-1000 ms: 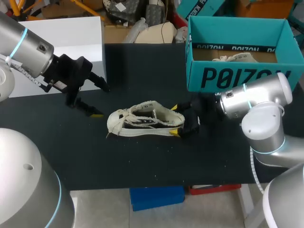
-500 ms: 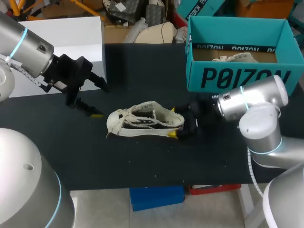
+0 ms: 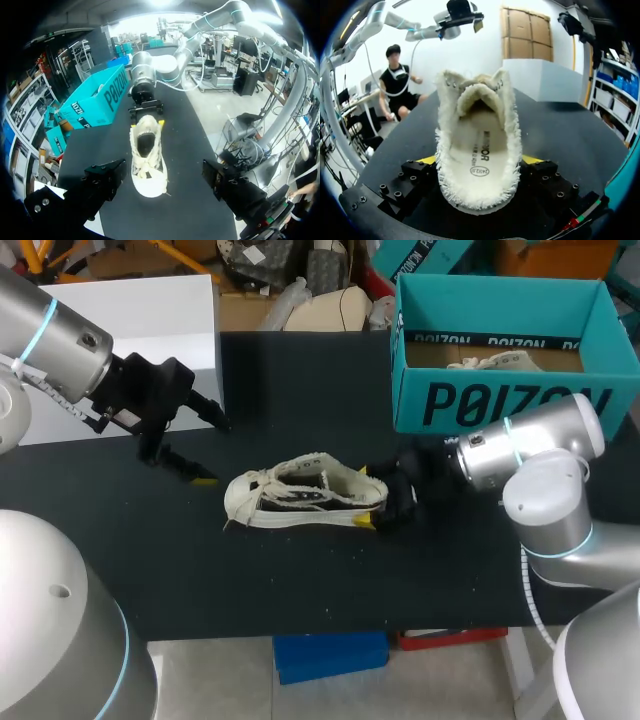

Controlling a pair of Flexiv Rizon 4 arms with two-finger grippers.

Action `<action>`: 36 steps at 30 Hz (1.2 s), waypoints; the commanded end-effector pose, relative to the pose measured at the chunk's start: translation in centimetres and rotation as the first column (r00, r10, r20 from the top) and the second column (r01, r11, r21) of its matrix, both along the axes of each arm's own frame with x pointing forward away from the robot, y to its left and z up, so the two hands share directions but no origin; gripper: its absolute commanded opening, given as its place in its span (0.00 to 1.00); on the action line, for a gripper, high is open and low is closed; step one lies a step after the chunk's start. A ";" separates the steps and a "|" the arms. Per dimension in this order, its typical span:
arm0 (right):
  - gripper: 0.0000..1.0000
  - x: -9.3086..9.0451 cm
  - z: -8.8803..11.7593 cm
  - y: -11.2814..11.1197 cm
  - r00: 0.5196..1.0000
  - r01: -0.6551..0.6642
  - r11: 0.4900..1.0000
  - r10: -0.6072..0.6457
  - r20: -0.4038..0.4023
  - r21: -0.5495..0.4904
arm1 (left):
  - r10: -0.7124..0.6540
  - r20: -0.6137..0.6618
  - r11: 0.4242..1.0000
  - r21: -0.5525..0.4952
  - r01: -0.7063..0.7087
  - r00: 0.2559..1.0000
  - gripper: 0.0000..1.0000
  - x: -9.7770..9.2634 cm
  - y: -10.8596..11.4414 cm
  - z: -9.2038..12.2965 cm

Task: Take the shoe out of the shoebox, open the shoe tongue, remove and reinsert the insole, then place the shoe into the shoebox

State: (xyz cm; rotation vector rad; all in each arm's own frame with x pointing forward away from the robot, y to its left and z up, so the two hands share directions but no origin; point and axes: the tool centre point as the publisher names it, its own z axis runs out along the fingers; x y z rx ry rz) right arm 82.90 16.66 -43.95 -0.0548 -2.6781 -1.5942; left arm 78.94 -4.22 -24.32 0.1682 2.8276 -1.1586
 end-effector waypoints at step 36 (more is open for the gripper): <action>0.00 0.2 -0.4 0.2 1.000 0.000 1.000 0.000 -0.001 0.000 | 0.529 -0.046 0.704 0.582 -0.407 0.847 1.00 0.6 -9.8 -3.3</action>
